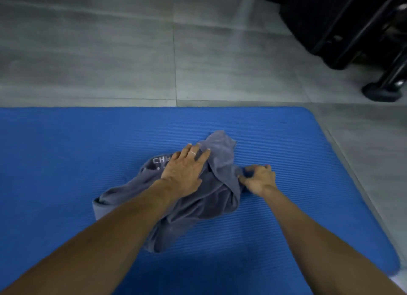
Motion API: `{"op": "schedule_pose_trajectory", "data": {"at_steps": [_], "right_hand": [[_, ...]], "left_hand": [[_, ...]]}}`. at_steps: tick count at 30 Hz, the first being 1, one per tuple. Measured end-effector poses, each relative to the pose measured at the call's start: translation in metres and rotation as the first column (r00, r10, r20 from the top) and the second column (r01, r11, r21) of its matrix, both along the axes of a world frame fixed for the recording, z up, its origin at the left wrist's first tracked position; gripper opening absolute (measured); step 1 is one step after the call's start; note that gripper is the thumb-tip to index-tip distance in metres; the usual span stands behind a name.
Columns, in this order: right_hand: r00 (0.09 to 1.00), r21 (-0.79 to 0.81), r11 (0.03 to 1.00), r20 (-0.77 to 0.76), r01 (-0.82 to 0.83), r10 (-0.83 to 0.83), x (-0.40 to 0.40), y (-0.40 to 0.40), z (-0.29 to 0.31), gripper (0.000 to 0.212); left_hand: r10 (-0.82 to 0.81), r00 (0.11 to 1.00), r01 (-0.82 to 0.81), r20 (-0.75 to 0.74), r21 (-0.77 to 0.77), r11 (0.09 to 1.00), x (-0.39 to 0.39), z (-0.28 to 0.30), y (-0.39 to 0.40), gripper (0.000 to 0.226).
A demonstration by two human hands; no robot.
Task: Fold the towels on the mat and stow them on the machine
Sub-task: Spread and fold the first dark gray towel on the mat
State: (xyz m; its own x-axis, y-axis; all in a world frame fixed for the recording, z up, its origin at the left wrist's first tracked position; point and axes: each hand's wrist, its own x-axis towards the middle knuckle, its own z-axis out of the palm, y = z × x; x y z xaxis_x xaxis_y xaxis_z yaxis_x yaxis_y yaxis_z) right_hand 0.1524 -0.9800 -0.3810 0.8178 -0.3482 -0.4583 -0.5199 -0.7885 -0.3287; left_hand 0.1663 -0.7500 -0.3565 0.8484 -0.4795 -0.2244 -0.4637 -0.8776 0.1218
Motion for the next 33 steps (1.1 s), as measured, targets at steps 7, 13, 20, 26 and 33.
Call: {"op": "schedule_pose_trajectory", "data": {"at_steps": [7, 13, 20, 26, 33], "right_hand": [[0.886, 0.646, 0.749, 0.252, 0.145, -0.389, 0.001, -0.006, 0.039, 0.022], [0.982, -0.121, 0.991, 0.184, 0.061, -0.038, -0.042, -0.095, 0.065, 0.019], [0.984, -0.453, 0.881, 0.045, -0.133, 0.171, -0.097, -0.185, 0.047, 0.031], [0.974, -0.426, 0.899, 0.14, -0.104, 0.179, -0.11, -0.242, 0.019, 0.035], [0.986, -0.594, 0.789, -0.134, -0.157, 0.095, -0.087, -0.278, 0.011, 0.031]], "left_hand": [[-0.192, 0.965, 0.162, -0.177, -0.17, 0.972, 0.04, -0.01, -0.037, 0.077], [-0.322, 0.855, 0.244, -0.407, -0.233, 0.941, 0.024, 0.013, -0.088, 0.074], [-0.428, 0.903, 0.429, 0.046, -0.182, 0.885, 0.047, -0.008, -0.205, 0.053], [-0.526, 0.85, 0.515, 0.008, 0.192, 0.835, 0.07, -0.02, -0.247, 0.034], [-0.427, 0.903, 0.429, 0.044, -0.13, 0.894, 0.074, -0.013, -0.338, 0.027]]}}
